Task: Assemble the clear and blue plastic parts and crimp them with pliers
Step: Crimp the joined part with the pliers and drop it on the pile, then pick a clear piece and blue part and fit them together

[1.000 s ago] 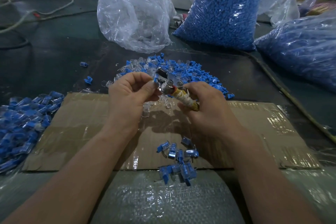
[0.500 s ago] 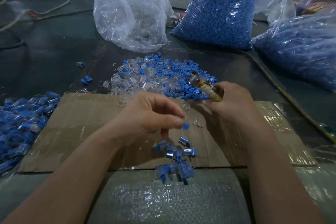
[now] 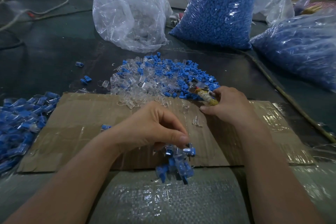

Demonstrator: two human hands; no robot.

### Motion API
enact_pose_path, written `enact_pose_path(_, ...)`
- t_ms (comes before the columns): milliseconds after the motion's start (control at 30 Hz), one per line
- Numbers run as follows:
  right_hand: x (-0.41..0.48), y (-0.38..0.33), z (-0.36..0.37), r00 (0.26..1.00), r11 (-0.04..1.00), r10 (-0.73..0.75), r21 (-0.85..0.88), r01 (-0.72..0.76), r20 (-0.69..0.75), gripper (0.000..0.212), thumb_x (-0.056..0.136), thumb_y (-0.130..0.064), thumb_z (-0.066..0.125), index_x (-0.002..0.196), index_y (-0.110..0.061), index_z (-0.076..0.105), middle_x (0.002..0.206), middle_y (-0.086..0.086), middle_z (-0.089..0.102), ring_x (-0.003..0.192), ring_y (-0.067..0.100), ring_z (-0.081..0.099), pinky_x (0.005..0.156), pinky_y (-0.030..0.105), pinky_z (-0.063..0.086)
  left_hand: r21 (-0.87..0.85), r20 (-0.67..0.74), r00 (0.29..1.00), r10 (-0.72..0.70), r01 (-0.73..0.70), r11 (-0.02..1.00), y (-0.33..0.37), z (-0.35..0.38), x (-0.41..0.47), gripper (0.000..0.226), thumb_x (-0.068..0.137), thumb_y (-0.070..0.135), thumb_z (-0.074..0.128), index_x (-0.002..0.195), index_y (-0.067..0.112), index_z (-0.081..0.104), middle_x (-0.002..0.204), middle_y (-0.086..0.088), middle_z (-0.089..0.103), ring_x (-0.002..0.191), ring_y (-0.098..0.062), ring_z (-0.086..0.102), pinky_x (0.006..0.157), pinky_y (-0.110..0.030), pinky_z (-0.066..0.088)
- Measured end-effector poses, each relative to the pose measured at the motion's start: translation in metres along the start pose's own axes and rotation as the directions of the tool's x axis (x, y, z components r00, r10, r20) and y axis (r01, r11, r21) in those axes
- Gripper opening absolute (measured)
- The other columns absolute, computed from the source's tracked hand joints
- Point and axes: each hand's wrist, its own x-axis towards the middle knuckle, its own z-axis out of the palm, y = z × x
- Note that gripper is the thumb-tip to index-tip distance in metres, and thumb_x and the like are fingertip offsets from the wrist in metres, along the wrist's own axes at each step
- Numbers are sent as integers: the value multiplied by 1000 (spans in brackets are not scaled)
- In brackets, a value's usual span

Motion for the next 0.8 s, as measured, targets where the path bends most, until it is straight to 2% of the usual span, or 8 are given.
enact_pose_path(67, 0, 0, -1, 1000, 1000, 1, -12, -1, 10, 65, 70, -50, 73, 121, -16, 52, 117, 7, 53, 106, 23, 48, 77, 30, 34, -29, -59, 998, 14, -16, 999, 1, 1, 0, 14, 67, 29, 75, 71, 16, 74, 66, -2, 70, 48, -11, 55, 44, -17, 44)
enact_pose_path(133, -1, 0, -2, 1000, 1000, 3, -10, -3, 15, 66, 69, -52, 73, 120, -16, 52, 118, 7, 53, 105, 23, 47, 77, 30, 34, -30, -276, 961, 28, -37, 999, 2, 2, 1, 7, 67, 23, 71, 71, 18, 73, 68, -1, 70, 49, -8, 59, 48, -15, 48)
enact_pose_path(233, -1, -1, -3, 999, 1000, 23, 0, -23, 28, 69, 69, -51, 73, 123, -16, 50, 121, 7, 51, 108, 23, 46, 83, 33, 37, 244, -689, 709, 151, 31, 969, -3, -4, 7, 20, 76, 6, 68, 73, 26, 68, 64, 6, 66, 56, 5, 59, 56, -8, 47)
enact_pose_path(333, -1, -2, -3, 999, 1000, 29, 5, -29, 46, 71, 69, -52, 73, 125, -16, 48, 123, 8, 50, 111, 24, 45, 87, 35, 38, 438, -788, 561, 253, 223, 871, -5, -10, 8, 20, 80, 9, 68, 95, 22, 69, 74, 22, 55, 63, 8, 55, 60, 2, 40)
enact_pose_path(467, -3, -2, -4, 998, 1000, 25, -4, -25, 56, 72, 69, -54, 72, 125, -16, 48, 122, 8, 49, 110, 24, 45, 85, 34, 37, 599, -706, 627, 329, 280, 751, -10, -11, 7, 25, 81, 13, 69, 105, 18, 68, 91, 15, 56, 81, 9, 45, 78, 3, 29)
enact_pose_path(533, -3, -2, -4, 998, 999, 31, -9, -30, 64, 73, 68, -54, 72, 126, -17, 47, 124, 8, 49, 112, 24, 44, 88, 35, 38, 650, -652, 675, 346, 262, 713, -12, -9, 10, 26, 81, 13, 68, 107, 16, 67, 110, 1, 63, 102, -2, 45, 96, -16, 25)
enact_pose_path(600, -4, -2, -5, 997, 999, 33, -3, -33, 74, 77, 67, -56, 73, 128, -18, 46, 126, 8, 47, 114, 24, 43, 92, 37, 38, 683, -596, 714, 367, 210, 700, -14, -8, 13, 26, 82, 10, 67, 108, 15, 66, 117, -2, 62, 110, -6, 42, 102, -26, 22)
enact_pose_path(800, -6, -3, -5, 998, 1000, 9, 22, -10, 60, 79, 65, -57, 73, 130, -19, 46, 128, 5, 46, 116, 23, 42, 91, 34, 35, 818, -402, 855, 327, 174, 549, -20, -6, 15, 38, 95, 19, 47, 131, 31, 47, 142, 13, 40, 134, -3, 17, 109, -26, 3)
